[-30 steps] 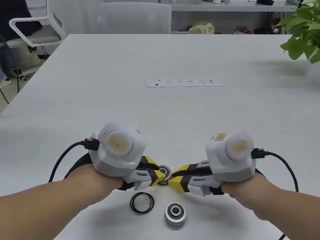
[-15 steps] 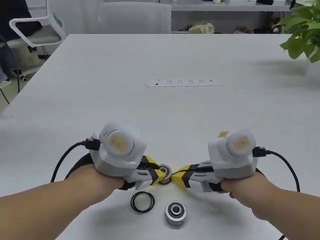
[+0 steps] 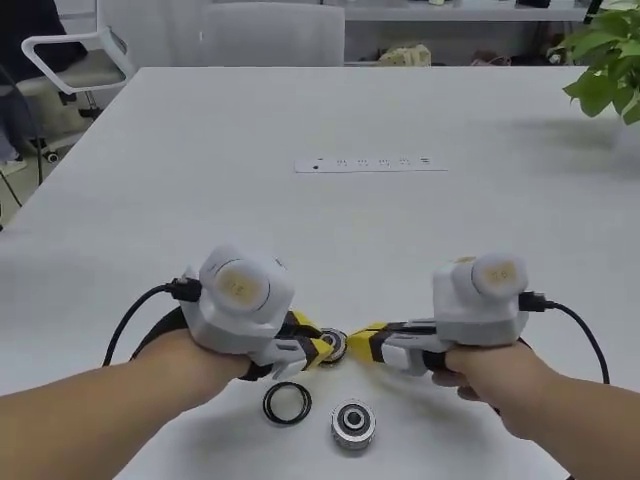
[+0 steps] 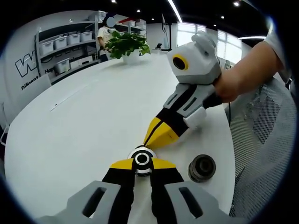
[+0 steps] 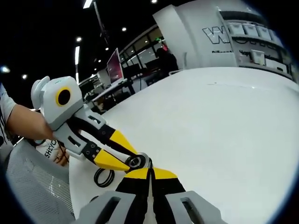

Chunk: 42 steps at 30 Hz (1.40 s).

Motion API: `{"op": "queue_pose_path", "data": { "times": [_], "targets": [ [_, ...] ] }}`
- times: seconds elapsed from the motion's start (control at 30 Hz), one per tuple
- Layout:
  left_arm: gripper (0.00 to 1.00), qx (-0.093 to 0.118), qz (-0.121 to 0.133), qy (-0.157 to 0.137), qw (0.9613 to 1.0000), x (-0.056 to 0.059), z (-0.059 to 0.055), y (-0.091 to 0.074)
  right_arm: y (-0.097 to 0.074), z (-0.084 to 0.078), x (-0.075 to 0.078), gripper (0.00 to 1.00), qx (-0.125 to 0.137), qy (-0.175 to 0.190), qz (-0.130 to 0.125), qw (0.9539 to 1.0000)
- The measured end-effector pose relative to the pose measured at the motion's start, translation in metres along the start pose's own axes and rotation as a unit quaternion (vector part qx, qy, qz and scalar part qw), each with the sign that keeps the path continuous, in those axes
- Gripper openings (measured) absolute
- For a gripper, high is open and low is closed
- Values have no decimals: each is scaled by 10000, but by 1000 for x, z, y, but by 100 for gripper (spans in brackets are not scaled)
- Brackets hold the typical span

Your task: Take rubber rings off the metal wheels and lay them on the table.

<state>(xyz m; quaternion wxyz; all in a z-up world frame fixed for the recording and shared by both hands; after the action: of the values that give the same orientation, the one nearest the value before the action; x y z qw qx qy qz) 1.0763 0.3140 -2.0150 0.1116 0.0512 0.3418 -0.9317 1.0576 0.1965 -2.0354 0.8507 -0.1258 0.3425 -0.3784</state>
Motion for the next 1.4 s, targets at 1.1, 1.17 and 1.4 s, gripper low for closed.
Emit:
{"op": "queue_pose_path", "data": {
  "times": [1.1,1.17,1.4],
  "targets": [
    [8,-102,9,65,9999,1,1,1,0,4,-11,0,-71,-540,23,9985],
    [8,-100,17,62,9999,1,0,0,0,4,-12,0,-68,-540,39,9985],
    [8,-107,16,63,9999,2,1,0,3,4,-19,0,-111,-679,125,9976]
  ]
}}
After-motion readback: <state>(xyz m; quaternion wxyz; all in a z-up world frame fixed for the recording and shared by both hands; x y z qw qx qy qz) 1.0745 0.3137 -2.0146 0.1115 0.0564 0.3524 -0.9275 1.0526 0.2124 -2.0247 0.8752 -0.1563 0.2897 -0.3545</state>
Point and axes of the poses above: the centre of the closed fingertips' face, and the gripper's own axes: y roughly forward along the fingers, x roughly to its right, z roughly out of its top, the point moved 7 cm from there along -y, roughly backward along the fingers, and after that the axes turned 10 degrees about y, right-handed, at the moved point
